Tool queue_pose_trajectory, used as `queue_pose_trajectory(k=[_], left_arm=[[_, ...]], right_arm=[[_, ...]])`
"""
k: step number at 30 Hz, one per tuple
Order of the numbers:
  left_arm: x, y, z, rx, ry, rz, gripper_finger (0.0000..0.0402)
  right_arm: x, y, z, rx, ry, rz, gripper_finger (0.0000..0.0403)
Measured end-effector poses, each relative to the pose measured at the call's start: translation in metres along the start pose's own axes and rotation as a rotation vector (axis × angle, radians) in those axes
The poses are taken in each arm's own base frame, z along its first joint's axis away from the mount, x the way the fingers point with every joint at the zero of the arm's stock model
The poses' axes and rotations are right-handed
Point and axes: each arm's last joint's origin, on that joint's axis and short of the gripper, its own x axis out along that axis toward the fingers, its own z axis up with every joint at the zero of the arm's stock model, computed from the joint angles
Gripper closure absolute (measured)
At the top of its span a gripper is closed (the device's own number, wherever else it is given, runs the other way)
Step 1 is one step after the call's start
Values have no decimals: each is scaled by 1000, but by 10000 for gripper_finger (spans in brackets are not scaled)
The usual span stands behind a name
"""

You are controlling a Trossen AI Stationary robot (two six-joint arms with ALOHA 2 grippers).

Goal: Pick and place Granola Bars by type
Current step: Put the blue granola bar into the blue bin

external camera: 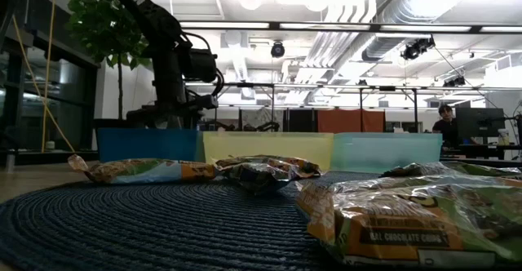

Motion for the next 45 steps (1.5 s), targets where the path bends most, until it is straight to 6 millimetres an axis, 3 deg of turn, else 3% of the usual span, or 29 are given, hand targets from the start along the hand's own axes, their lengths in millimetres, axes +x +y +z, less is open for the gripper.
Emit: queue_pose_trajectory(k=[5, 8, 14, 19, 27, 35, 39, 45], left_arm=[[-5, -2, 1, 54, -16, -11, 149], [-19, -5, 3, 100, -72, -31, 149], [-63, -14, 5, 188, -230, -101, 149], [-111, -16, -4, 261, -374, -204, 149], [-175, -19, -47, 400, -543, -441, 149], [-224, -30, -106, 694, -678, -745, 149], [-235, -36, -132, 849, -725, -838, 149], [-236, -45, -165, 978, -724, -863, 149]], right_arm=[[0, 0, 0, 0, 0, 0, 192], [0, 0, 0, 0, 0, 0, 192], [0, 0, 0, 0, 0, 0, 192], [0, 0, 0, 0, 0, 0, 192], [0, 0, 0, -1, 3, -3, 192], [0, 0, -1, -2, 6, -4, 192], [0, 0, -1, -5, 6, -4, 192], [0, -1, -3, -13, 29, -6, 192]])
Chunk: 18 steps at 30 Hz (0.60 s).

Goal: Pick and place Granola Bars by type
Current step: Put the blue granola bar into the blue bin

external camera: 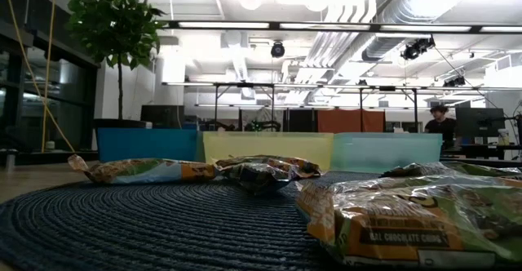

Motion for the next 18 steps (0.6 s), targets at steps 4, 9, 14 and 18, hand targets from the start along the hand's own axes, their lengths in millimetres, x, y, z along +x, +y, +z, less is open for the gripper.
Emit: queue_pose_trajectory(k=[4, 9, 14, 18], left_arm=[[1, -15, -6, 6, -1, 42, 149], [-2, -29, -12, -7, -7, 86, 149], [-4, -38, -15, -2, -17, 103, 149], [-4, -40, -16, -6, -24, 112, 149]], right_arm=[[0, -1, -4, -6, 35, -5, 192], [-2, -1, -5, 1, 52, 31, 192], [-15, 0, -8, -38, 67, 231, 192], [-24, 11, -12, -58, 112, 426, 192]])
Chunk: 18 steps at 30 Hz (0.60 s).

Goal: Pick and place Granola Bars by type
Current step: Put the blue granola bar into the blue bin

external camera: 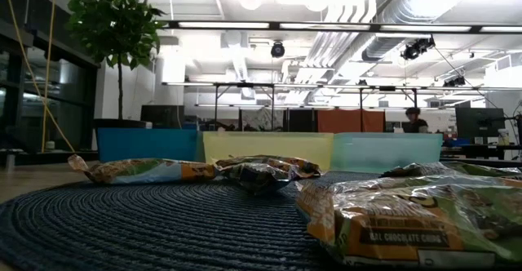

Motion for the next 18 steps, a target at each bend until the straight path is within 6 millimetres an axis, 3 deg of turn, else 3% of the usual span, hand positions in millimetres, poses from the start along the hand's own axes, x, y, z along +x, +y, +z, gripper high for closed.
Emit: queue_pose_trajectory(k=[7, 14, 18], left_arm=[[0, 0, 0, -1, 0, 1, 149], [0, 1, 0, 6, 5, 6, 149], [0, 1, 0, 8, 5, 6, 149]], right_arm=[[19, 39, -28, -32, 167, 148, 192], [66, 73, -88, 4, 350, 157, 192], [96, 94, -120, 18, 296, 235, 192]])
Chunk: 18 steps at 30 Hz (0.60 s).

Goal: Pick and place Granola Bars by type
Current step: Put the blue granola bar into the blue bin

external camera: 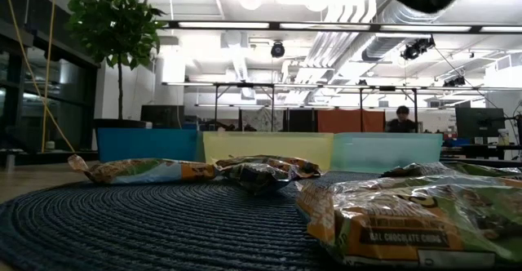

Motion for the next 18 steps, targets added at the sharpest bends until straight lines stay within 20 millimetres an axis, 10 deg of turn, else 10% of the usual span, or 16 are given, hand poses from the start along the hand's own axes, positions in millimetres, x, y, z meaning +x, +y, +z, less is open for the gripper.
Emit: queue_pose_trajectory(k=[18], left_arm=[[0, 1, -3, 11, 36, 10, 149]], right_arm=[[74, -7, -53, -44, 0, 15, 192]])
